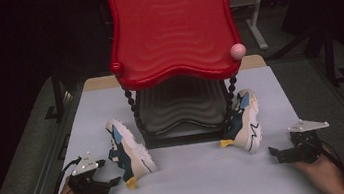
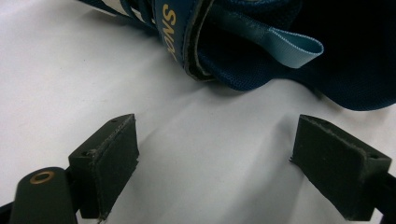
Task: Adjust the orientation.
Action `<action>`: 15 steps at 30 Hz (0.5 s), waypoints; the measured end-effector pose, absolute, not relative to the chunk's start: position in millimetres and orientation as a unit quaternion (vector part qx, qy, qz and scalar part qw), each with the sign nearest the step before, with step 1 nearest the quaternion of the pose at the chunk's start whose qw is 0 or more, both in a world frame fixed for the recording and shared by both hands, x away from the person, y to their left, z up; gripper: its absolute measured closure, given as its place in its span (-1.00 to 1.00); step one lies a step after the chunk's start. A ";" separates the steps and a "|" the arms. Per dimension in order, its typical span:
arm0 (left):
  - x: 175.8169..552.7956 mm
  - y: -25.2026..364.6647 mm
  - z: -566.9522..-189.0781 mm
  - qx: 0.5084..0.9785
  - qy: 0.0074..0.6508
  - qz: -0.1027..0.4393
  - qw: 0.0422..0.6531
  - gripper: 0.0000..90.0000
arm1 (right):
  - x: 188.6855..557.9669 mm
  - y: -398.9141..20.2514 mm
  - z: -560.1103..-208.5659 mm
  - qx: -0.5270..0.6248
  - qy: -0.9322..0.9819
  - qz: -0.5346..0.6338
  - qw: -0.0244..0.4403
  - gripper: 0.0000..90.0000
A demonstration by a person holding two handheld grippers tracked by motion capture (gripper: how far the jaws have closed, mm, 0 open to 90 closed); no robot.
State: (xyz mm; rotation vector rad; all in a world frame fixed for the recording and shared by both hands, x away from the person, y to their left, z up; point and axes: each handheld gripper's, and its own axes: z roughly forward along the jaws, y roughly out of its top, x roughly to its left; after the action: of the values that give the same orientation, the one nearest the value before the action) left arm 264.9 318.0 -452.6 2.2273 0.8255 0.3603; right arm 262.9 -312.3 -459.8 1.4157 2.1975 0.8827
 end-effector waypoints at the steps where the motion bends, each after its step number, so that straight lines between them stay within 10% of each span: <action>1: 264.8 318.0 -452.6 0.864 0.320 0.140 0.361 -0.70 | 264.9 -312.0 -459.8 0.497 0.786 0.316 0.187 -0.97; 15: 257.4 324.6 -450.6 0.865 0.310 0.139 0.369 -0.55 | 265.5 -311.9 -460.1 0.493 0.788 0.318 0.188 -0.97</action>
State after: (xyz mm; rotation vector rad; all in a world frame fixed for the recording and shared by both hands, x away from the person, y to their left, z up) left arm 257.4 324.6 -450.6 2.2207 0.7965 0.3557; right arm 265.5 -311.9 -460.1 1.3877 2.2160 0.8942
